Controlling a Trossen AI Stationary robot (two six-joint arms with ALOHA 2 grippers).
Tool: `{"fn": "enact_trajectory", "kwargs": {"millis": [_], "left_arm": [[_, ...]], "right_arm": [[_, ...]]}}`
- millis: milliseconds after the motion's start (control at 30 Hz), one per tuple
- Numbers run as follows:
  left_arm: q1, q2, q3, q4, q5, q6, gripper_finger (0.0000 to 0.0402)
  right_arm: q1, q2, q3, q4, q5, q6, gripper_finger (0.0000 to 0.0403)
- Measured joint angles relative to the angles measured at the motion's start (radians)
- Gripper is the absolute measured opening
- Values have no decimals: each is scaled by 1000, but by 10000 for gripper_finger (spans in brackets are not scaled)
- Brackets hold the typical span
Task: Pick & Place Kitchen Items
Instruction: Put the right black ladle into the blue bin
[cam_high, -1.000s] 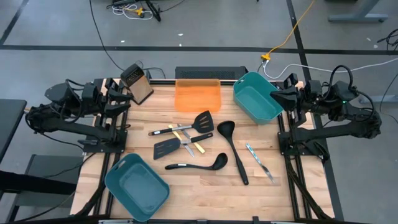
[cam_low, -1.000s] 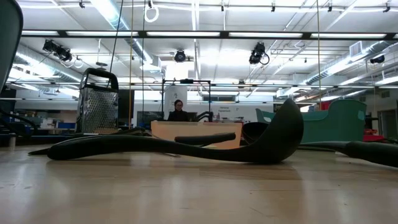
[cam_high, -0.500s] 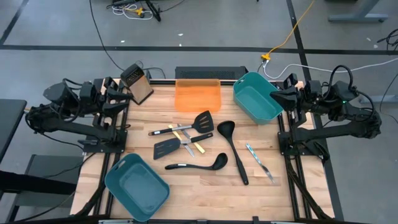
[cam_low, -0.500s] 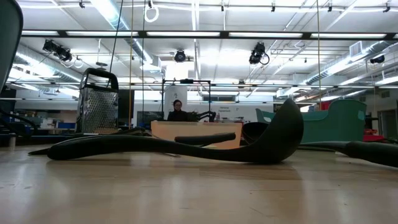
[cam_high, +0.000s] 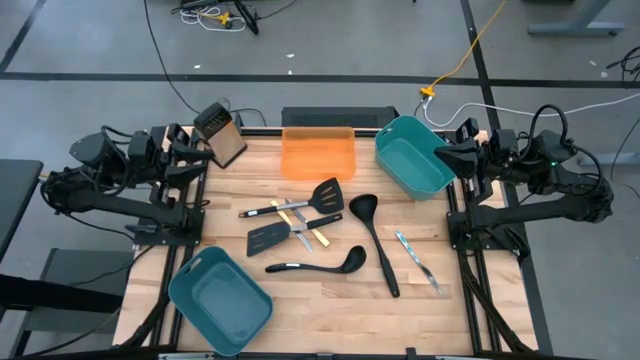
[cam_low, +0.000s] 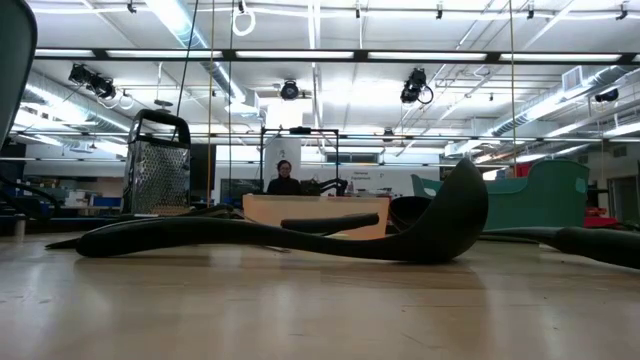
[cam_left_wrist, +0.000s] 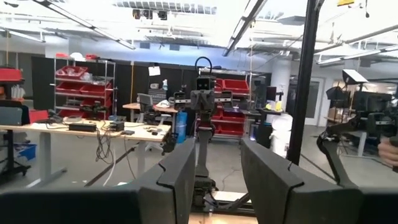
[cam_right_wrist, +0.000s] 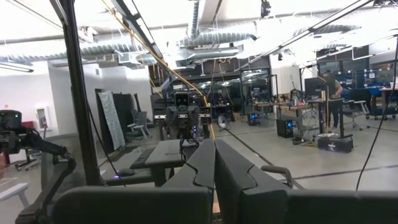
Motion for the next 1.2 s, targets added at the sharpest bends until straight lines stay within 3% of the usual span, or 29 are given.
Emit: {"fn": "enact_trajectory", "kwargs": {"millis": [333,600,867,1200], "left_arm": [[0,0,0,0,-83,-5,134],[0,4,0,-2,-77,-7,134],[0,47,1,-28,-84,-8,134],[0,144,0,-140,-191,-108,134]], "right_arm": [[0,0,0,-1,2,0,7],[0,11,0,-1,2,0,7],[0,28,0,-2,2,0,7],[0,38,0,-2,5,-8,7]]}}
